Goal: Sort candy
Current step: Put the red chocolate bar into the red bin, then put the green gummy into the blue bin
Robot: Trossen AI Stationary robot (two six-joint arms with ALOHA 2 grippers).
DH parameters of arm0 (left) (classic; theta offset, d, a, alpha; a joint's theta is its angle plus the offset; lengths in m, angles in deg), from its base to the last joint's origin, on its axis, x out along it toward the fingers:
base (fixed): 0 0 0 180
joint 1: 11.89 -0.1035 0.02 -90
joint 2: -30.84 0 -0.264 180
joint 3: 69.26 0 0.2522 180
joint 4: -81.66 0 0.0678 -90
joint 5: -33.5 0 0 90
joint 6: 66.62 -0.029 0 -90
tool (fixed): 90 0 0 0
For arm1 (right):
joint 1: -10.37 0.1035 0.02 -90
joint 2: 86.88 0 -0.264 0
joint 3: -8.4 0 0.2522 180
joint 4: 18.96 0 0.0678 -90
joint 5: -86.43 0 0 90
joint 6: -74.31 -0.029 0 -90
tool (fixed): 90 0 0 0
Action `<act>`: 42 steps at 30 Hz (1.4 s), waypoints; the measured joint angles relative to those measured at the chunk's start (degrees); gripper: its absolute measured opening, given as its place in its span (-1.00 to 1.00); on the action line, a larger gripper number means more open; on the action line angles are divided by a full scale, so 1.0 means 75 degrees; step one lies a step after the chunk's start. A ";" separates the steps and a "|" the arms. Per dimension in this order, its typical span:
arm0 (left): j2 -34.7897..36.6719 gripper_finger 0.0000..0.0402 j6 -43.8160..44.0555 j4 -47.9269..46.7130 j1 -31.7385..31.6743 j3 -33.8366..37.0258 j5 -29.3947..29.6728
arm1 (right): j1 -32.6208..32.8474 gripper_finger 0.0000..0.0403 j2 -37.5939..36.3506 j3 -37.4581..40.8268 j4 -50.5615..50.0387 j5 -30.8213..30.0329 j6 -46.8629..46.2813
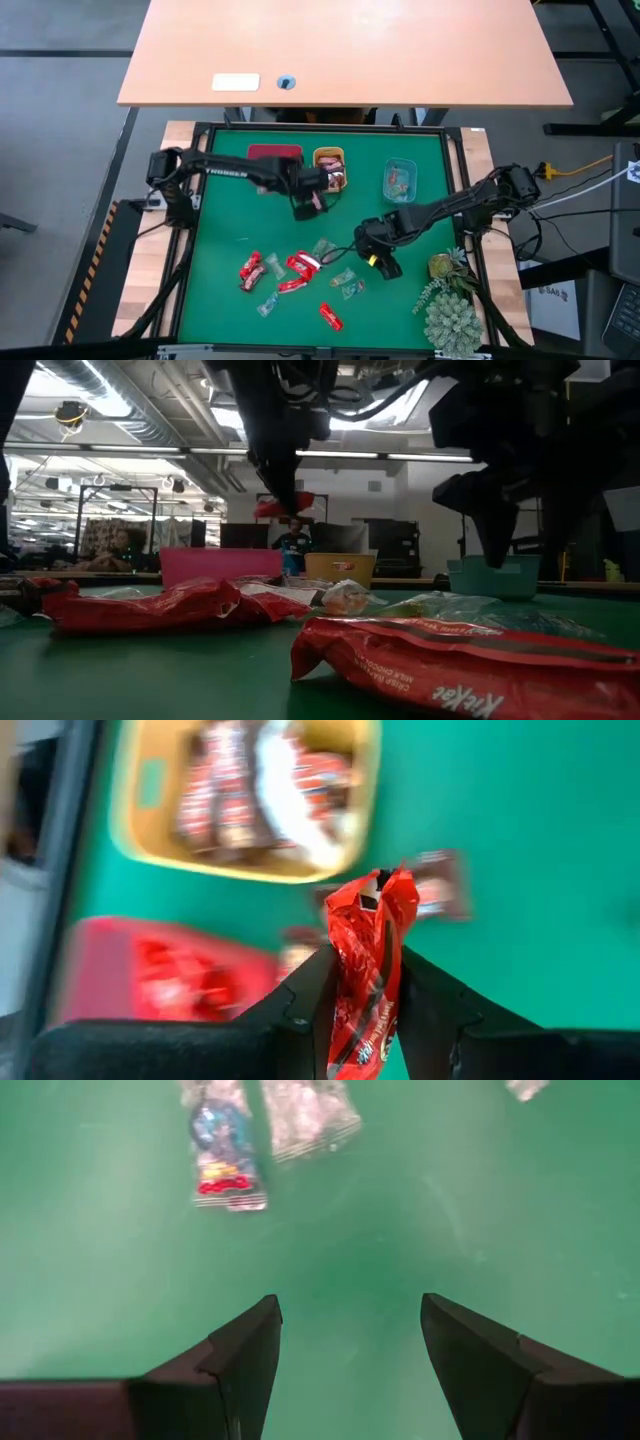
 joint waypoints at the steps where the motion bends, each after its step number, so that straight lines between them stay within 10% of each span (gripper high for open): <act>1: 0.0000 -0.57 -0.0135 -0.0112 -0.0157 -0.0047 0.0136 | 0.0042 0.20 0.0000 0.0000 0.0002 -0.0005 -0.0084; 19: 0.0006 -0.57 -0.0589 -0.1138 -0.2391 -0.0060 0.0977 | 0.1044 0.20 0.0000 0.0006 0.0635 -0.0003 -0.0874; 42: 0.0006 -0.02 -0.0524 -0.1058 -0.2588 -0.0057 0.0951 | 0.1327 0.20 0.0552 0.0009 0.2178 -0.0320 -0.0850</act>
